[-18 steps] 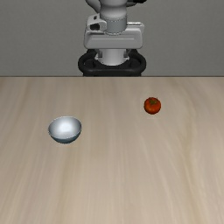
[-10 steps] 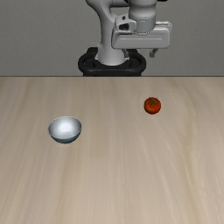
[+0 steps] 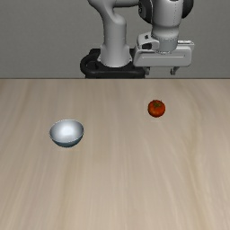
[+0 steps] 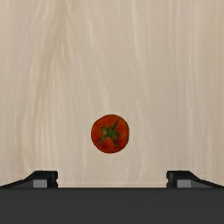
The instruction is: Pick the tomato on the table and place it on the bowl
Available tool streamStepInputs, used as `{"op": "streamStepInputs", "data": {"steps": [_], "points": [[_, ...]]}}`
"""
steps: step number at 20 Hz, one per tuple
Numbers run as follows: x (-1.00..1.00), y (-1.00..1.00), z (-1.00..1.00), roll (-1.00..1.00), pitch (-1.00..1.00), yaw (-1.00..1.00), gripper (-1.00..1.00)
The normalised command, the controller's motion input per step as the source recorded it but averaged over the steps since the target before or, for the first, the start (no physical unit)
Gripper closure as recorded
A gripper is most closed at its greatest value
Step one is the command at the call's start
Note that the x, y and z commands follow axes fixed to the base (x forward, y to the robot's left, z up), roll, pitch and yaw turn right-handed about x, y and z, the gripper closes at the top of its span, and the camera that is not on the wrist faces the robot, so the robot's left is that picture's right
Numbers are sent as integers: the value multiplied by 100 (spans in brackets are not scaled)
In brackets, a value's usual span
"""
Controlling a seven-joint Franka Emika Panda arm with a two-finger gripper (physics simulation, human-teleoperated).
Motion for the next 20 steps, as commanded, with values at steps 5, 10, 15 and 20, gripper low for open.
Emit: {"op": "streamStepInputs", "data": {"steps": [5,10,15,20], "points": [[0,0,-100,0,0,0,-100],[0,0,-100,0,0,0,-100],[0,0,-60,0,0,0,100],[0,0,0,0,0,0,100]]}}
